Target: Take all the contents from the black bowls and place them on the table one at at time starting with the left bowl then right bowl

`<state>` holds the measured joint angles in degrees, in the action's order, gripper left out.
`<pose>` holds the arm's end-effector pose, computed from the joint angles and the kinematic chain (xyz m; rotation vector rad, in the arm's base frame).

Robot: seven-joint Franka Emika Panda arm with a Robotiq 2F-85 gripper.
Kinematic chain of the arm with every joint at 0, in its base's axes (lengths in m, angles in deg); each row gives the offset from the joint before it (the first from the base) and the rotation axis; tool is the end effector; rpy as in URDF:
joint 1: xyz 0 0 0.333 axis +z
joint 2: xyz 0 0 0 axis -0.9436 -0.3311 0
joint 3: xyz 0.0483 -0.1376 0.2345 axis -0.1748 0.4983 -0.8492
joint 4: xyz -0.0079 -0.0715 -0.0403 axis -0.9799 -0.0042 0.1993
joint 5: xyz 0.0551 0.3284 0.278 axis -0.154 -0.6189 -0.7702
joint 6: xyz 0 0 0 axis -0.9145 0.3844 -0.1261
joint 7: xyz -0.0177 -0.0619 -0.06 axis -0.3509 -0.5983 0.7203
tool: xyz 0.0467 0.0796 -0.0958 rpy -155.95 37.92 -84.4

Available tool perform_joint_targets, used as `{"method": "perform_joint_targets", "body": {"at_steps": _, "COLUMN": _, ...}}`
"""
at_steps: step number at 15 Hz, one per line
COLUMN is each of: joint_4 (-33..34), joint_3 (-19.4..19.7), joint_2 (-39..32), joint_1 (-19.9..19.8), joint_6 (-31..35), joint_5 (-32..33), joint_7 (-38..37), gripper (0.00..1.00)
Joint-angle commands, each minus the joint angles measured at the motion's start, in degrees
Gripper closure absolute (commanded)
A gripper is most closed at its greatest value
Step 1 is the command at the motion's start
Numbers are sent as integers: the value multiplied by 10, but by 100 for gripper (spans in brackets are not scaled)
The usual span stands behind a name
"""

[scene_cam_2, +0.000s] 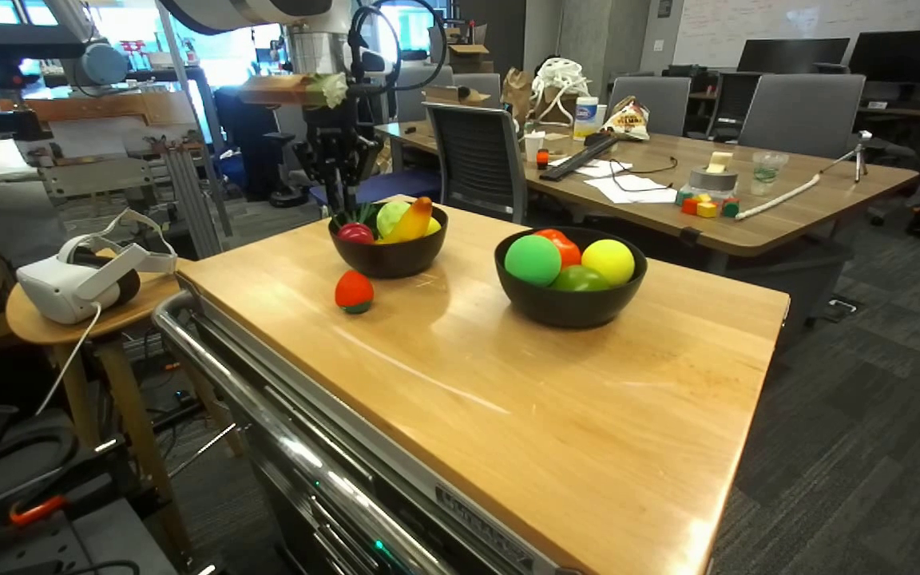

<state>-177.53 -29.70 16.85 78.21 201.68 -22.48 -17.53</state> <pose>0.6060 0.1533 0.2667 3.0175 0.4851 -0.1192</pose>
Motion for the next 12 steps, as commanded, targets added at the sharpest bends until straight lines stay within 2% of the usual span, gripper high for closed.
{"method": "perform_joint_targets", "body": {"at_steps": 1, "joint_4": 25, "joint_3": 4, "joint_2": -8, "joint_1": 6, "joint_6": -23, "joint_5": 10, "joint_7": 16, "gripper": 81}}
{"method": "perform_joint_targets", "body": {"at_steps": 3, "joint_4": 26, "joint_3": 4, "joint_2": -8, "joint_1": 6, "joint_6": -20, "joint_5": 12, "joint_7": 18, "gripper": 84}}
{"method": "perform_joint_targets", "body": {"at_steps": 5, "joint_4": 27, "joint_3": 4, "joint_2": -9, "joint_1": 5, "joint_6": -19, "joint_5": 11, "joint_7": 22, "gripper": 96}}
{"method": "perform_joint_targets", "body": {"at_steps": 7, "joint_4": 27, "joint_3": 4, "joint_2": -9, "joint_1": 5, "joint_6": -18, "joint_5": 10, "joint_7": 23, "gripper": 100}}
{"method": "perform_joint_targets", "body": {"at_steps": 11, "joint_4": 25, "joint_3": 2, "joint_2": 3, "joint_1": 8, "joint_6": -21, "joint_5": 13, "joint_7": 23, "gripper": 93}}
{"method": "perform_joint_targets", "body": {"at_steps": 12, "joint_4": 26, "joint_3": 2, "joint_2": 9, "joint_1": 10, "joint_6": -25, "joint_5": 20, "joint_7": 20, "gripper": 94}}
